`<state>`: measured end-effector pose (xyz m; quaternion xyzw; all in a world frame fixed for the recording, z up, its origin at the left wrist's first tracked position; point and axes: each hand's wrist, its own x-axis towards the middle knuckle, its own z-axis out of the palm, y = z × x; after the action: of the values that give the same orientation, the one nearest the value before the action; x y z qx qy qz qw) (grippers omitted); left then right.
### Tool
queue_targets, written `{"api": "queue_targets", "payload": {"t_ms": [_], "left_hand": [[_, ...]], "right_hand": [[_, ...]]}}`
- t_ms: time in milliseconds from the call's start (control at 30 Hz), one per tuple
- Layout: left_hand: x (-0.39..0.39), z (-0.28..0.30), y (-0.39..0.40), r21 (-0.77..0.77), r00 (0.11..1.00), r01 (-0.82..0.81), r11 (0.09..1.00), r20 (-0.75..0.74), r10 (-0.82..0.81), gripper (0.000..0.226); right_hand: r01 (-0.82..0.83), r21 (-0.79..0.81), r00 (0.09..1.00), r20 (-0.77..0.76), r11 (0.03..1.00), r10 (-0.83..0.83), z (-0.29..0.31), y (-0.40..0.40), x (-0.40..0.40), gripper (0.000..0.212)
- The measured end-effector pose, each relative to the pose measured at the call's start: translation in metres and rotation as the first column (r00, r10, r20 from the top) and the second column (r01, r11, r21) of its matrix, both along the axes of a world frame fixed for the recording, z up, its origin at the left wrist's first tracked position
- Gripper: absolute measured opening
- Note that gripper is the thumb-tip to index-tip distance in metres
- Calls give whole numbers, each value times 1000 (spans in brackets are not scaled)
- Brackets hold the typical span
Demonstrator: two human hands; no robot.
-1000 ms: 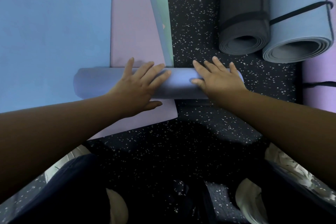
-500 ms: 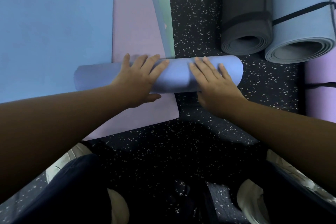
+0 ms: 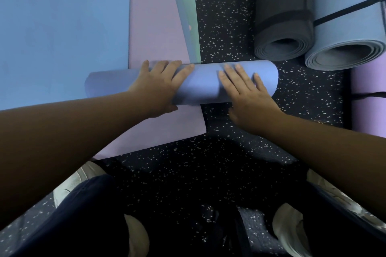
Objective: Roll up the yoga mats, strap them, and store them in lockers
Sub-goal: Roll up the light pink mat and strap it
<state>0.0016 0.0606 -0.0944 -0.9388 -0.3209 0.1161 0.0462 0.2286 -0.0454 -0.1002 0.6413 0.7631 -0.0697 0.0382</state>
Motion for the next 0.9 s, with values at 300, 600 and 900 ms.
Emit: {"api": "queue_targets", "payload": {"t_ms": [300,600,900], "left_hand": [[-3,-7,0,43,997,26,999,72,-29,114],[-2,-6,1,36,999,10,999,34,-11,111],[6,4,3,-43,993,-28,999,-118,22,119]], "right_hand": [[-15,115,1000,18,993,13,-8,-3,0,83],[-25,124,999,34,992,21,-7,-3,-1,94],[20,22,1000,21,1000,-20,-1,0,-2,92]]}}
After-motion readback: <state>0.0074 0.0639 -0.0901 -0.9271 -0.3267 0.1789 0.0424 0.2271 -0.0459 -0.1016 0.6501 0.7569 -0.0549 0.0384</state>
